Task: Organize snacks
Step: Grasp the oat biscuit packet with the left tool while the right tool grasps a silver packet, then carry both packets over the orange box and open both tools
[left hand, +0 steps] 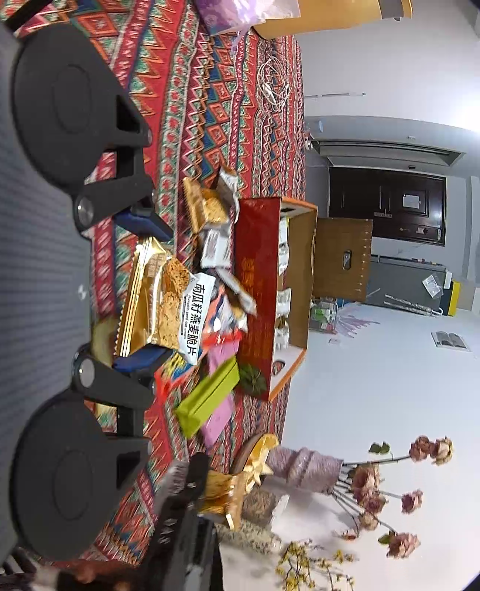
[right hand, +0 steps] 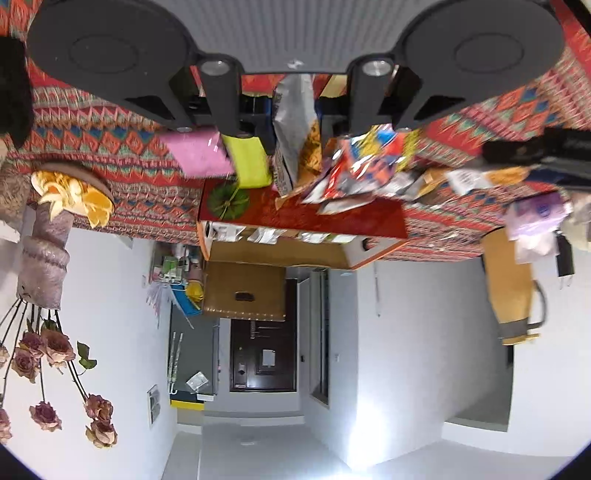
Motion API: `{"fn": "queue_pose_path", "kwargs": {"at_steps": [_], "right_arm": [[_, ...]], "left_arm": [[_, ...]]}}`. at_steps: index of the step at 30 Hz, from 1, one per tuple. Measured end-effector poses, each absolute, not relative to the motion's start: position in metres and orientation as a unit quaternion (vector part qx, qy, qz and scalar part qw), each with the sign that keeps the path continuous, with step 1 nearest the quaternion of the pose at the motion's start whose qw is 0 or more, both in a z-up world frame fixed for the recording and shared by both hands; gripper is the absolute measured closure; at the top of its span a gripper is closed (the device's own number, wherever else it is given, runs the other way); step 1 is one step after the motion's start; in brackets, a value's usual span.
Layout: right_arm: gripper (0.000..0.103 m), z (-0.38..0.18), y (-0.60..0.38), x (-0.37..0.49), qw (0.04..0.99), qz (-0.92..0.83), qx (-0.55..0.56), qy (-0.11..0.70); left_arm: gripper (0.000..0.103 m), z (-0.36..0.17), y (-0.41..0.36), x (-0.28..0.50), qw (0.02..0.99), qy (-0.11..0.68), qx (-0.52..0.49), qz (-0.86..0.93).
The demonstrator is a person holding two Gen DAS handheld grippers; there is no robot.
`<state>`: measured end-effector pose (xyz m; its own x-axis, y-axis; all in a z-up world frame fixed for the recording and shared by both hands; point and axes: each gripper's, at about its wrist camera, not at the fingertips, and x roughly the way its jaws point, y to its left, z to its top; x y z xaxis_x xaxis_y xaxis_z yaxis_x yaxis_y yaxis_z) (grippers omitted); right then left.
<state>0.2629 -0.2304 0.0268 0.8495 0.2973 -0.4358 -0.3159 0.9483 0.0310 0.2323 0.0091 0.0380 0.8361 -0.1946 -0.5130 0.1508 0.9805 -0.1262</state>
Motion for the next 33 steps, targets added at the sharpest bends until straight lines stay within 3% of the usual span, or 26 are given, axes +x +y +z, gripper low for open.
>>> {"fn": "queue_pose_path", "kwargs": {"at_steps": [12,22,33], "right_arm": [[0.084,0.02,-0.24,0.179,0.956,0.178,0.005,0.233],[0.084,0.028,-0.239,0.183,0.957,0.188,0.005,0.222],[0.084,0.038,-0.228,0.244,0.955,0.204,-0.017,0.213]], "left_arm": [[0.041,0.048,-0.015,0.176,0.959,0.263,-0.028,-0.103],[0.041,0.056,-0.012,0.173,0.962,0.253,-0.028,-0.095],[0.041,0.065,-0.006,0.234,0.967,0.239,-0.014,-0.091]]}}
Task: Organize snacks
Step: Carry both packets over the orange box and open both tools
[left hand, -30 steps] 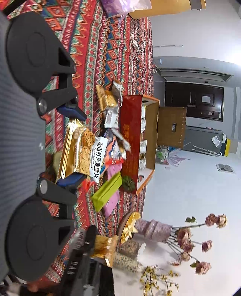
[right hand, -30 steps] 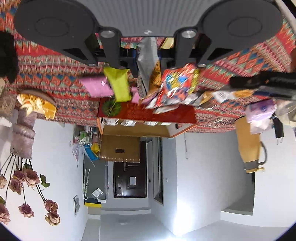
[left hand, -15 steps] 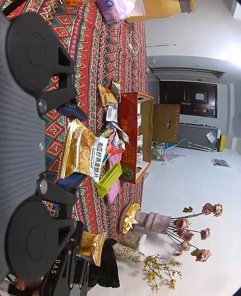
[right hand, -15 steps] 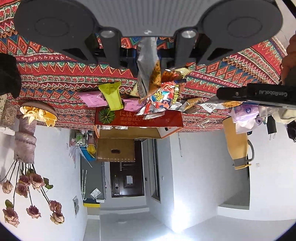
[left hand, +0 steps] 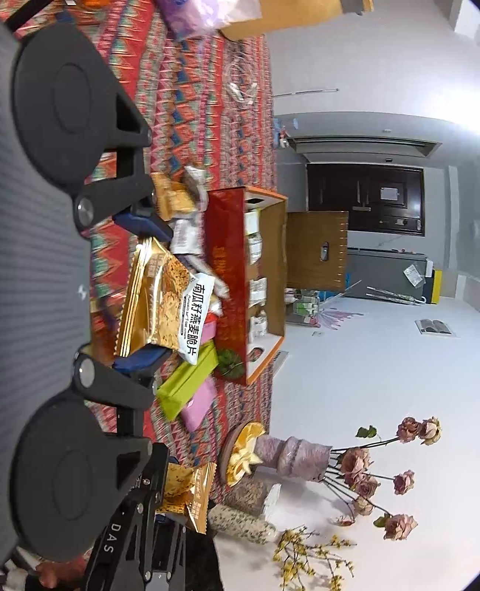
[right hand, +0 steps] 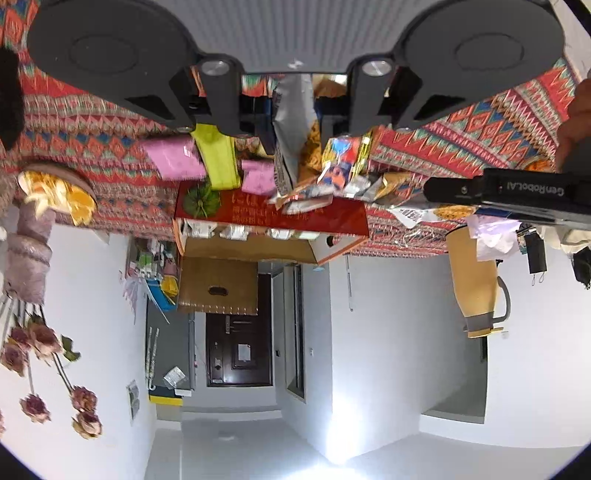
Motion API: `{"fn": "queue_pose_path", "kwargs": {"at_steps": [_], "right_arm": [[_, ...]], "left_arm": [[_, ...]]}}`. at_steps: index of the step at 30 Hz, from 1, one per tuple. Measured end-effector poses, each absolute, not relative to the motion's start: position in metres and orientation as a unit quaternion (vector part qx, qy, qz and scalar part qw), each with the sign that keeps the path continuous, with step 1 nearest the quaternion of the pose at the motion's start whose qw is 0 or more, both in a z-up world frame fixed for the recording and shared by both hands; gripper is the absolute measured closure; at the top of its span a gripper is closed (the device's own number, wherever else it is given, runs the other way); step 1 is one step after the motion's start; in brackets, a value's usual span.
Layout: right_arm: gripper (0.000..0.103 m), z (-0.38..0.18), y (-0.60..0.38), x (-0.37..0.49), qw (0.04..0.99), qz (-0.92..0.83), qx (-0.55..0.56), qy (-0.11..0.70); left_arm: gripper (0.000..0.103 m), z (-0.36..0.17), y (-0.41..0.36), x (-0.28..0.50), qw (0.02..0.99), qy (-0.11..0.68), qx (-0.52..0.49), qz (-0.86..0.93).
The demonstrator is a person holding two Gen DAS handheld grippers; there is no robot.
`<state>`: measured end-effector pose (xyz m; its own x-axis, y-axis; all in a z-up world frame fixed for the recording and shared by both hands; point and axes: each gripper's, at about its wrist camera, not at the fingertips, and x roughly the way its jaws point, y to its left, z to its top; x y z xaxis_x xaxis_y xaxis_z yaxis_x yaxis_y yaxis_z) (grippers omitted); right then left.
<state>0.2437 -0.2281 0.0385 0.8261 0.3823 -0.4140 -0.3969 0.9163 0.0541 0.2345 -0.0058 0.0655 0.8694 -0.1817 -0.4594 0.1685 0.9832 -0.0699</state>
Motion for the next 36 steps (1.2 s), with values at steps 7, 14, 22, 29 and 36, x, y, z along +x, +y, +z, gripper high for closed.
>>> {"fn": "queue_pose_path", "kwargs": {"at_steps": [7,14,22,29,36], "right_arm": [[0.084,0.048,-0.214,0.311,0.951,0.226,-0.033,0.208],[0.084,0.062,-0.196,0.393,0.949,0.244,-0.053,0.193],[0.084,0.068,-0.174,0.486,0.946,0.257,-0.038,0.193],[0.084,0.059,-0.151,0.588,0.932,0.263,0.017,0.248],[0.084,0.022,-0.127,0.676,0.918,0.227,0.014,0.325]], "left_arm": [[0.041,0.075,0.001,0.304,0.971,0.225,0.0,-0.084],[0.041,0.083,0.012,0.386,0.972,0.22,-0.003,-0.079],[0.041,0.083,0.026,0.477,0.969,0.233,-0.035,-0.078],[0.041,0.07,0.046,0.561,0.958,0.261,-0.082,-0.081],[0.041,0.036,0.055,0.63,0.948,0.303,-0.089,-0.046]]}}
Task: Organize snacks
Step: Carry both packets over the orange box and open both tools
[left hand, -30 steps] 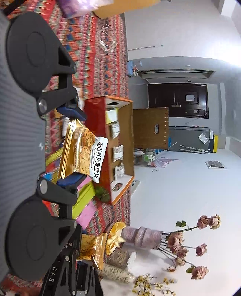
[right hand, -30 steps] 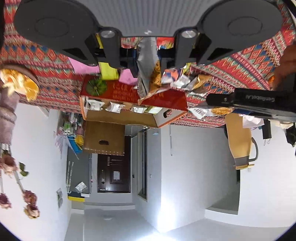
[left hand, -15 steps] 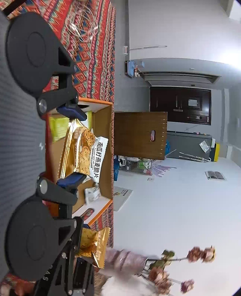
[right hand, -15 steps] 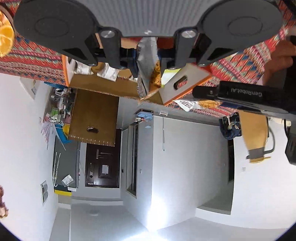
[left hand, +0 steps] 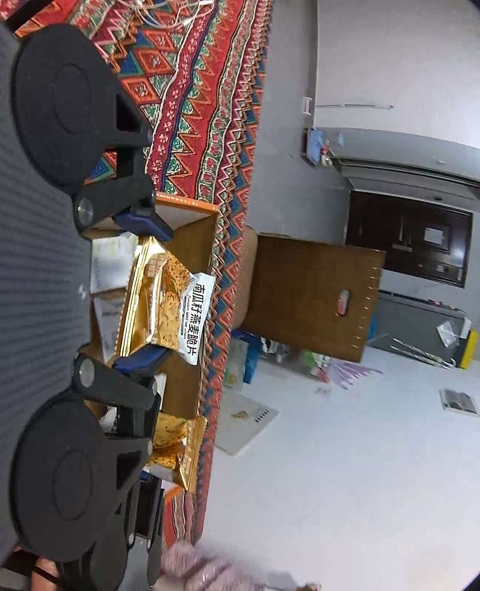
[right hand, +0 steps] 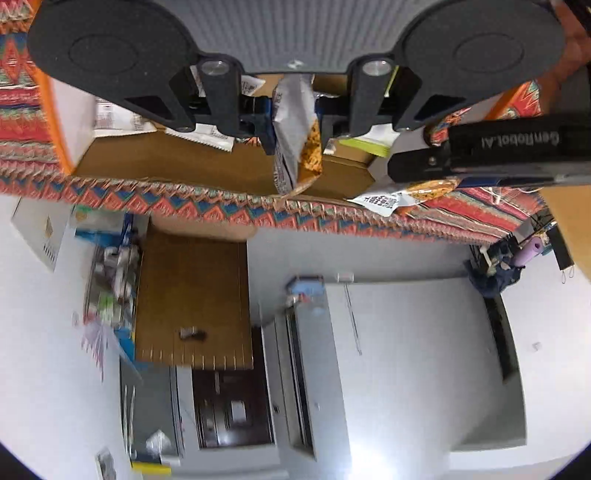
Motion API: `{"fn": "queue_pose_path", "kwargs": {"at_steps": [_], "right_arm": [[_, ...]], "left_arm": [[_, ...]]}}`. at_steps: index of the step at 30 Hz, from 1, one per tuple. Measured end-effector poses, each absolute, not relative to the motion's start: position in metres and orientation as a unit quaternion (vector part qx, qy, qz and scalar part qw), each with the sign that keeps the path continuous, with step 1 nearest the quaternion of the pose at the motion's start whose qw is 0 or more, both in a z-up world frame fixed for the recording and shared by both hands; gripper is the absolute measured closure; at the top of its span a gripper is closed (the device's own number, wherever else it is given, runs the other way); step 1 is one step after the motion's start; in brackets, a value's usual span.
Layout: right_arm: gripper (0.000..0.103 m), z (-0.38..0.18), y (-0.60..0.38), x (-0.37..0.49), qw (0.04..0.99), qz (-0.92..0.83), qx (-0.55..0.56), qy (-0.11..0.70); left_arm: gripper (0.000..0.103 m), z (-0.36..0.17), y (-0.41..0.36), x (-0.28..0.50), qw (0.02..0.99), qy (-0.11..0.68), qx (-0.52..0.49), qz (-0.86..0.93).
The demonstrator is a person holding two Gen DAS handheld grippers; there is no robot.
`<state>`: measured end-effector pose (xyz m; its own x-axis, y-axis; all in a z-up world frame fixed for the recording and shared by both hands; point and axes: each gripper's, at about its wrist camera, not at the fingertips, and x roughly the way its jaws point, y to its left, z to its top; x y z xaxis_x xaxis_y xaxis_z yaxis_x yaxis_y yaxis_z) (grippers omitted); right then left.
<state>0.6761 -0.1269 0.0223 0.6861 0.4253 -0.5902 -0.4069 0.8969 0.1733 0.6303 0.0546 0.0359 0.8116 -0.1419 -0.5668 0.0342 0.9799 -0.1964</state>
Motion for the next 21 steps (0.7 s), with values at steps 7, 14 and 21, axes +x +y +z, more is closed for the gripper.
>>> {"fn": "queue_pose_path", "kwargs": {"at_steps": [7,14,21], "right_arm": [[0.053,0.003,-0.128,0.707,0.908,0.208,0.063,0.359],[0.03,0.014,-0.132,0.691,0.934,0.169,0.032,0.312],[0.015,0.045,-0.151,0.656,0.947,0.16,0.017,0.276]], "left_arm": [[0.035,0.02,0.06,0.639,0.942,0.316,-0.102,-0.04],[0.023,0.026,0.06,0.632,0.945,0.31,-0.096,-0.042],[0.021,0.061,0.054,0.603,0.954,0.289,-0.073,-0.043]]}}
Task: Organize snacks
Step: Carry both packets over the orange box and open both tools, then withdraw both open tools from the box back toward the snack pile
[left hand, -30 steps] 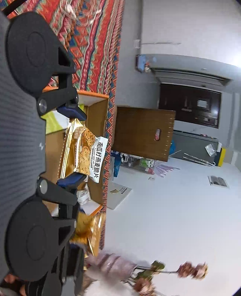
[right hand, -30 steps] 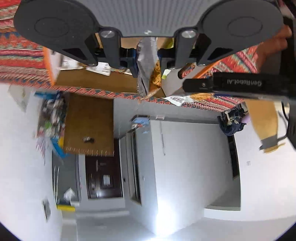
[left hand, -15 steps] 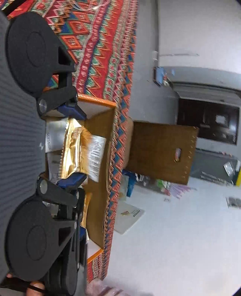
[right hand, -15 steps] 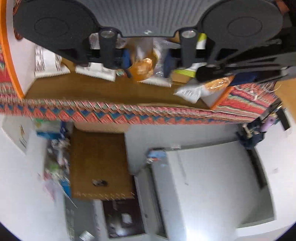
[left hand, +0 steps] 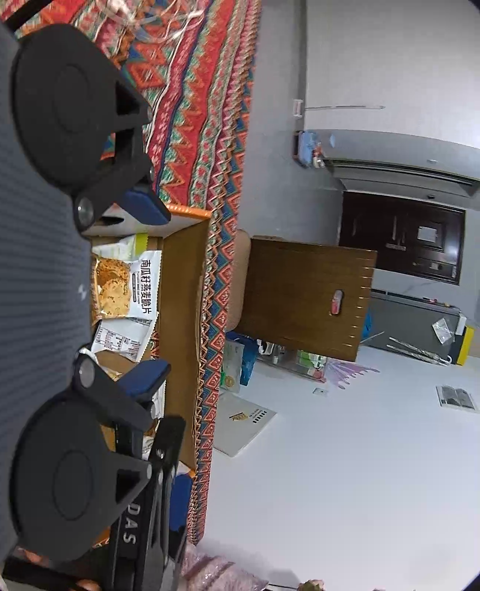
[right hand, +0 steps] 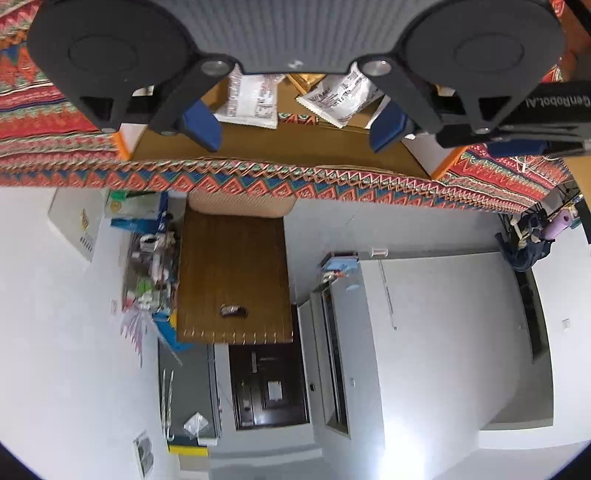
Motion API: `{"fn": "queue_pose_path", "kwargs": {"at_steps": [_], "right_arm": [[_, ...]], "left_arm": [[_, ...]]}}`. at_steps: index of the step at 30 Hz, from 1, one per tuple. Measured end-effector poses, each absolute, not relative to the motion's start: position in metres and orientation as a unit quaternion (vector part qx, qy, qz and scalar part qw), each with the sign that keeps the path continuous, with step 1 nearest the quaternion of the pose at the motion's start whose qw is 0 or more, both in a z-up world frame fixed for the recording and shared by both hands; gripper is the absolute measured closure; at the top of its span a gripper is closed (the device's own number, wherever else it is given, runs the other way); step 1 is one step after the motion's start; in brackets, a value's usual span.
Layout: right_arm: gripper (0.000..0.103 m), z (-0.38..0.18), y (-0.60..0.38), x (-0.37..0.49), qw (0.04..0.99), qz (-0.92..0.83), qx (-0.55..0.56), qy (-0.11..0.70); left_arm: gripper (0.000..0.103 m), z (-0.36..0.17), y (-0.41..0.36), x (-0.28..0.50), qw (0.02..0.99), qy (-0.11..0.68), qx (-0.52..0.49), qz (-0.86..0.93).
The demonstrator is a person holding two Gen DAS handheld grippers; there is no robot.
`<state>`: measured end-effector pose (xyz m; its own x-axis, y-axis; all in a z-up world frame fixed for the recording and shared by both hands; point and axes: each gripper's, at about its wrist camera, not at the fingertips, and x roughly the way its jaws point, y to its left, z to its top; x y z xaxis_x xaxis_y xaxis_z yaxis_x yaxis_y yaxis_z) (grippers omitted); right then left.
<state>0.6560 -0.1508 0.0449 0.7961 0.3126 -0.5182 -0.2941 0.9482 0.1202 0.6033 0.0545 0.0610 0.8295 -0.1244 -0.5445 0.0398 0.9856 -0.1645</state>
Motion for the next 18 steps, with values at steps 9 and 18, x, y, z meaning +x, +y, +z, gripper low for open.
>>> {"fn": "queue_pose_path", "kwargs": {"at_steps": [9,18], "right_arm": [[0.0,0.083,-0.174,0.548,0.967,0.137,-0.032,0.213],[0.0,0.095,-0.208,0.423,0.976,0.13,-0.035,0.169]], "left_arm": [[0.008,0.101,0.038,0.5,0.973,0.227,-0.02,-0.036],[0.0,0.11,0.025,0.372,0.984,0.173,0.02,-0.024]]}}
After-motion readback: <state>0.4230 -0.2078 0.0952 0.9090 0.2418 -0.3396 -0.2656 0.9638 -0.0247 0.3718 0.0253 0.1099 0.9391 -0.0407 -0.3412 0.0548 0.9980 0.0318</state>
